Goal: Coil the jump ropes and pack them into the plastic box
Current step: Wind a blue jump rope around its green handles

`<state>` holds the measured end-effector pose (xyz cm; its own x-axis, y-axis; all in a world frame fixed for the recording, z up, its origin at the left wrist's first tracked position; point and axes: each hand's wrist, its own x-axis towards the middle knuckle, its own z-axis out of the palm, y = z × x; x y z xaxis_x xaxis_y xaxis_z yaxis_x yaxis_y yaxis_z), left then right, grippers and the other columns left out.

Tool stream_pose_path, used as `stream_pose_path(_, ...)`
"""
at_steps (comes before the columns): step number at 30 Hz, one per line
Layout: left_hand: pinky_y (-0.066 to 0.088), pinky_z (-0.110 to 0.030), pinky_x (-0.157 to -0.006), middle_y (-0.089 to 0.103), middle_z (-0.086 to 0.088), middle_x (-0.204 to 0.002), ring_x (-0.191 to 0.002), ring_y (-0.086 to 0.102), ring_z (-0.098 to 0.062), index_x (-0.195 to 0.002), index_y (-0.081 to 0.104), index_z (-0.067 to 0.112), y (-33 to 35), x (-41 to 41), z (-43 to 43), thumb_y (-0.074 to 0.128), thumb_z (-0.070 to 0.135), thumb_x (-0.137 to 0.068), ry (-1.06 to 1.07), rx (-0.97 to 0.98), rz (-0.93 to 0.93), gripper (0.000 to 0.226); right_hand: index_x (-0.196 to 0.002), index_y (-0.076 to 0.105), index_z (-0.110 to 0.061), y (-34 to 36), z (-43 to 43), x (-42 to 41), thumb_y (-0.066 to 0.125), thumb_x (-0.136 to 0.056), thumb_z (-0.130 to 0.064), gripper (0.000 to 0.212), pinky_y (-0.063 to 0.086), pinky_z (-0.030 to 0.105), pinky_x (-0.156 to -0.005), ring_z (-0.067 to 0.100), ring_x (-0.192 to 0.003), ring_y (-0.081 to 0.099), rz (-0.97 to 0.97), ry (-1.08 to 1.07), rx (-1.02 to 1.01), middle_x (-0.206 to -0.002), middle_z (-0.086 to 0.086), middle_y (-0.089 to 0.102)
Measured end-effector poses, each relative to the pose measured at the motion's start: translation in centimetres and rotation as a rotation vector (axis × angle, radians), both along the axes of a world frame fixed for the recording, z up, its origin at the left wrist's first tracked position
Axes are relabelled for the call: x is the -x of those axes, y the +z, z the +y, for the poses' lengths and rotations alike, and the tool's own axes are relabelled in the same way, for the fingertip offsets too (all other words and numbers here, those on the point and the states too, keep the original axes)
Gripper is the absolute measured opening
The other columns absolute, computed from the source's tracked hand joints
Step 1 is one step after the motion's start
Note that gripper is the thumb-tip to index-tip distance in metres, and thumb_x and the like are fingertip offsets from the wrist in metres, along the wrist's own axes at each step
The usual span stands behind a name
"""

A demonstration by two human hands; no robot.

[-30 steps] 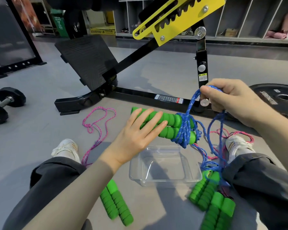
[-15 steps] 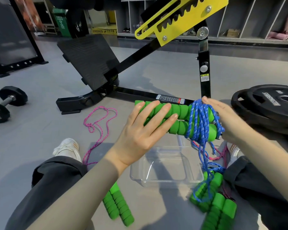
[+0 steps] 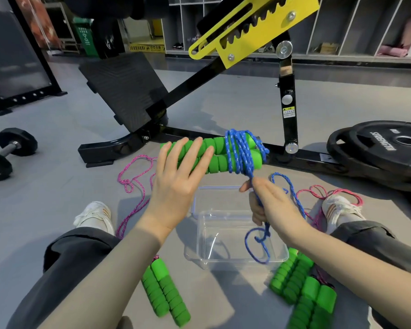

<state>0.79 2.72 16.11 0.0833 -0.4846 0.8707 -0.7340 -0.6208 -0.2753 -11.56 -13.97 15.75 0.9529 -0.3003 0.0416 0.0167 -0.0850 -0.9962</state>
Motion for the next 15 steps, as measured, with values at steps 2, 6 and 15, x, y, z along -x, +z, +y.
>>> stream_pose_path(2, 0.03, -0.053, -0.104, 0.056, -0.022, -0.128, -0.116, 0.045, -0.04, -0.126, 0.057, 0.002, 0.1, -0.4, 0.2, 0.062, -0.014, -0.078, 0.063, -0.001, 0.032, 0.052, -0.083, 0.055, -0.012, 0.3, 0.5, 0.3, 0.031, -0.102, -0.021, 0.032, 0.027, 0.027, -0.046, 0.007, -0.039, 0.027, 0.009, 0.02, 0.155, -0.043, -0.008, 0.032)
stream_pose_path(6, 0.029, -0.053, -0.104, 0.056, -0.022, -0.128, -0.116, 0.044, -0.04, -0.127, 0.056, 0.002, -0.2, -0.6, 0.3, 0.057, -0.013, -0.081, 0.088, -0.048, 0.042, 0.049, -0.081, 0.058, -0.017, 3.3, 0.6, 0.9, 0.036, -0.1, -0.03, 0.031, 0.029, 0.022, -0.051, 0.001, -0.042, 0.04, 0.075, 0.087, 0.582, -0.052, -0.008, 0.039)
stream_pose_path(15, 0.036, -0.053, -0.097, 0.063, -0.023, -0.117, -0.109, 0.046, -0.039, -0.115, 0.066, 0.0, -0.8, 0.2, -0.9, 0.019, -0.01, -0.096, -0.008, -0.113, -0.016, 0.052, -0.066, 0.057, -0.021, 9.5, -1.9, 2.8, 0.05, -0.091, -0.039, 0.032, 0.03, 0.017, -0.05, 0.006, -0.051, 0.042, 0.01, 0.346, 1.073, -0.049, -0.007, 0.043)
